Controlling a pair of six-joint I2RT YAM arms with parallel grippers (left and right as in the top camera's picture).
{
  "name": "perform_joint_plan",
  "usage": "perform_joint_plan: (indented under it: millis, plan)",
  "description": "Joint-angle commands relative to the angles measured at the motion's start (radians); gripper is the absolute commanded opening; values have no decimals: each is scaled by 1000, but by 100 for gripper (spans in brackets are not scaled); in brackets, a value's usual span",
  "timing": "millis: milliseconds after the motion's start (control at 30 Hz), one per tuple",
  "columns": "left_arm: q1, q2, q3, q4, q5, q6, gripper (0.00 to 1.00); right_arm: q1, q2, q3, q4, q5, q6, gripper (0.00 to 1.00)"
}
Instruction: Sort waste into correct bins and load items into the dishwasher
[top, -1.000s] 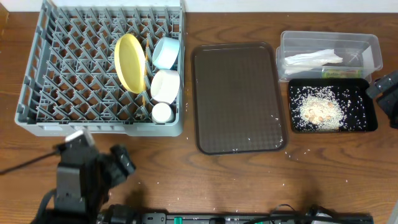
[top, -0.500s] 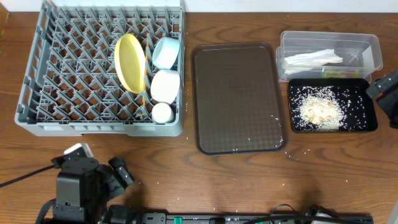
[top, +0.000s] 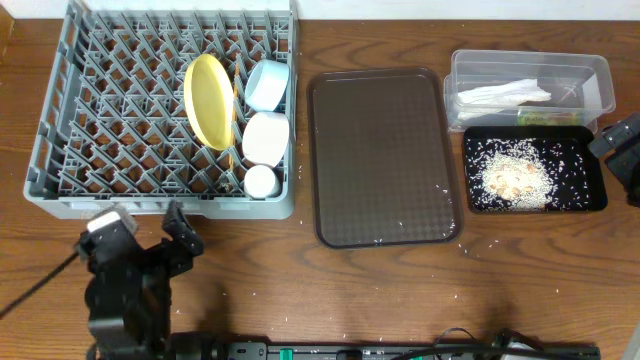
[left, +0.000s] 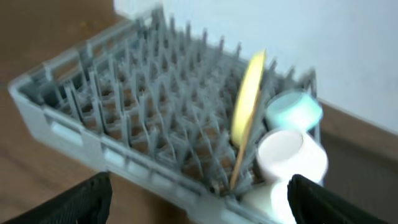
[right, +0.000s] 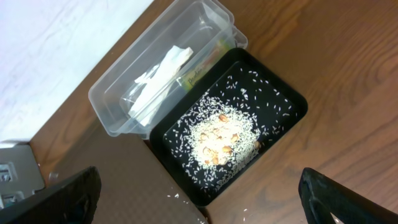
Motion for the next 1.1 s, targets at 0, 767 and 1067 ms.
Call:
perform_joint_plan:
  millis: [0,767,1067]
  plan:
    - [42,-81,-95,82,-8,84,91,-10,-1,3,-2,-1,11,99]
    - [56,-314,-609,503,22,84,92,-10,-1,3,-2,-1,11,99]
    - [55,-314,-652,520,23,106,92,-10,-1,3,-2,-2,11,99]
